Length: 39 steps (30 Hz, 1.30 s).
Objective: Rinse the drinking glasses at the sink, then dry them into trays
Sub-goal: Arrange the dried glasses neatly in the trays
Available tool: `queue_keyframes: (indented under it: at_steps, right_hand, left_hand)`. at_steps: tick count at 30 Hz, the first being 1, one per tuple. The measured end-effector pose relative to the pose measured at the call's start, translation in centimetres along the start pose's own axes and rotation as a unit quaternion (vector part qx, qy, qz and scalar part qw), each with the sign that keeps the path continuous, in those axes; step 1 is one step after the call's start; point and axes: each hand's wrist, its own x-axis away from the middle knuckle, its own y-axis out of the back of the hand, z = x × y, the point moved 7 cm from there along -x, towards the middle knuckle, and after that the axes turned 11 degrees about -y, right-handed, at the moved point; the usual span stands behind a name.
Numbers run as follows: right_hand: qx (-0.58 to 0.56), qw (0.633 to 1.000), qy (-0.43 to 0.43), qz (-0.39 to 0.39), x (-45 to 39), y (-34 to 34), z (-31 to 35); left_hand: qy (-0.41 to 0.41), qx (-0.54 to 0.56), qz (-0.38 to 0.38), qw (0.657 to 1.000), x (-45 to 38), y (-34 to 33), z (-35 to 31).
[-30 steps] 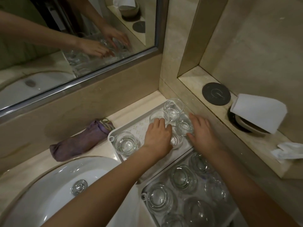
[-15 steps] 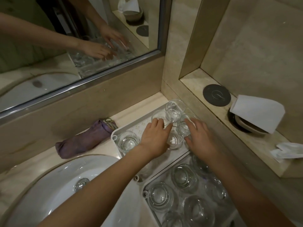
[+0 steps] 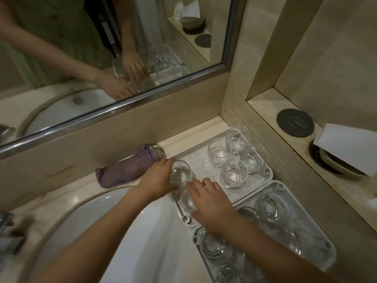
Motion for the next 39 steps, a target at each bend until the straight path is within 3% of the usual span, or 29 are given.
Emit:
queue_keyframes:
  at_steps: [9, 22, 25, 28, 33, 37, 39]
  right_hand:
    - [0.018, 0.995, -0.059, -0.075, 0.2, 0.7, -4.7]
    - [-0.071, 0.988, -0.103, -0.086, 1.8, 0.7, -6.3]
    - [-0.158, 0.969, -0.151, -0.119, 5.6, 2.1, -9.7]
    - [-0.213, 0.927, -0.278, -0.136, 11.2, 2.4, -14.8]
    - [-0.255, 0.869, -0.422, -0.046, 18.6, -1.4, -18.1]
    - [-0.223, 0.874, -0.431, -0.027, 19.9, -3.6, -18.0]
    - [-0.222, 0.867, -0.446, 0.025, 19.9, -4.5, -17.7]
  left_hand:
    - [-0.032, 0.002, -0.008, 0.999, -3.6, -0.2, -2.5]
    - [-0.040, 0.014, 0.025, 0.999, -4.1, -0.4, -4.1]
    - [-0.043, -0.001, -0.045, 0.998, -2.8, 0.6, -5.7]
    - [-0.139, 0.002, -0.131, 0.982, -1.6, 2.1, -10.6]
    - [-0.290, -0.090, -0.016, 0.953, -1.4, -2.0, -20.8]
    - [-0.297, -0.186, 0.066, 0.934, -2.5, -6.1, -24.2]
    - [-0.288, -0.217, 0.083, 0.929, -3.0, -7.1, -24.8]
